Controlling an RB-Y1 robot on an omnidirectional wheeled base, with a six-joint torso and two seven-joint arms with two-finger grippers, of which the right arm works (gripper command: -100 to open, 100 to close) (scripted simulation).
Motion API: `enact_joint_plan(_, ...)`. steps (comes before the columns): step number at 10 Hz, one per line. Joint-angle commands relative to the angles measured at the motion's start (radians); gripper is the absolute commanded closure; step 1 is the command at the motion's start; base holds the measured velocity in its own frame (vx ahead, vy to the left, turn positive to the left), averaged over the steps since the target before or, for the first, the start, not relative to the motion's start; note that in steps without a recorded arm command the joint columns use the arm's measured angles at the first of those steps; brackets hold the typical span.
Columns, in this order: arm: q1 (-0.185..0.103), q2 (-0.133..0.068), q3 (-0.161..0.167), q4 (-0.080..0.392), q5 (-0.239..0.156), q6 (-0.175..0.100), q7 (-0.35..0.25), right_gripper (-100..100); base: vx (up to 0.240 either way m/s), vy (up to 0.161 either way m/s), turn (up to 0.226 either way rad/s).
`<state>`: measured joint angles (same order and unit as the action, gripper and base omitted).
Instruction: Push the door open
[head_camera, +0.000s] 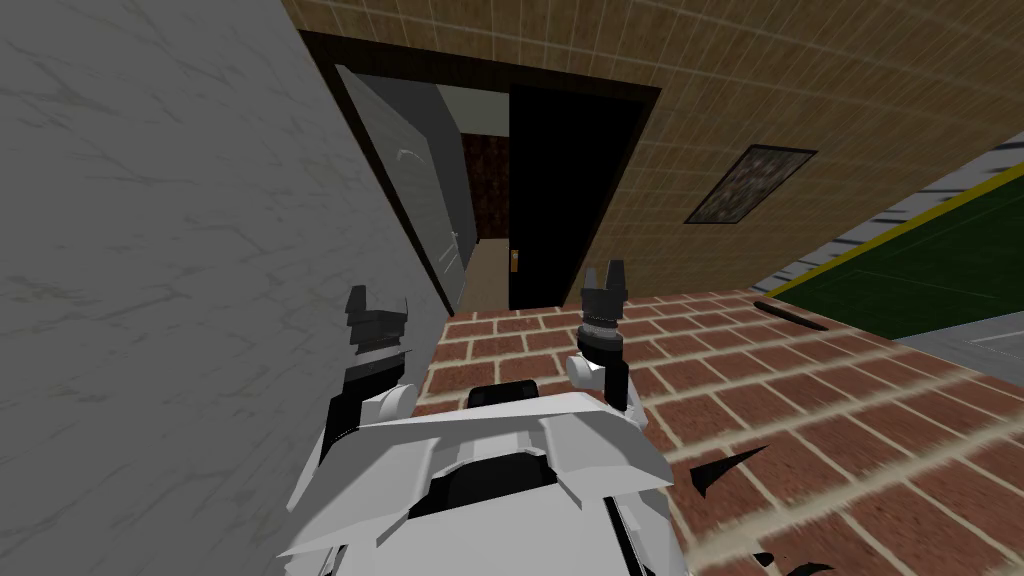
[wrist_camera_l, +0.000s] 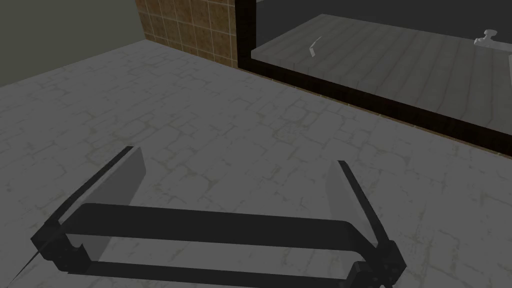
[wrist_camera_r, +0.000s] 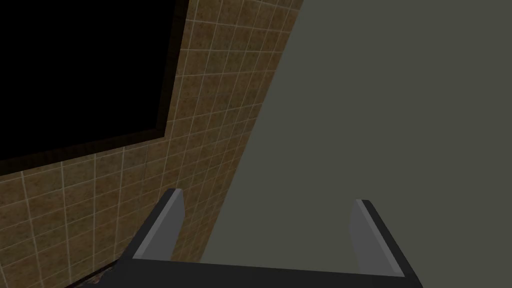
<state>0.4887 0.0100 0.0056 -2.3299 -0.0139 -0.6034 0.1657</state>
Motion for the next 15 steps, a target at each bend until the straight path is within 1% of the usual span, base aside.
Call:
enact_joint_plan(1,-0.021,-0.008,-0.003,0.039,0.006,0.002,-0.013,-100,0.056,0.005,-0.022)
enact_joint_plan(3,-0.039,-0.015,-0.005,0.070,0.011,0.004,-0.024,-100,0.132,0.029,-0.001)
enact_joint_plan(4,-0.060,-0.022,-0.008,0.108,0.017,0.007,-0.037,-100,0.146,0.011,-0.011)
enact_joint_plan(7,-0.098,-0.034,-0.013,0.178,0.028,0.011,-0.061,-100,0.112,0.016,-0.007)
enact_joint_plan(12,-0.180,-0.059,-0.024,0.321,0.051,0.020,-0.112,-100,0.095,0.017,-0.011)
enact_joint_plan(13,-0.180,-0.059,-0.024,0.328,0.051,0.020,-0.112,-100,0.063,0.019,-0.003)
enact_joint_plan(15,-0.216,-0.069,-0.028,0.394,0.062,0.024,-0.134,-100,0.061,0.018,-0.009)
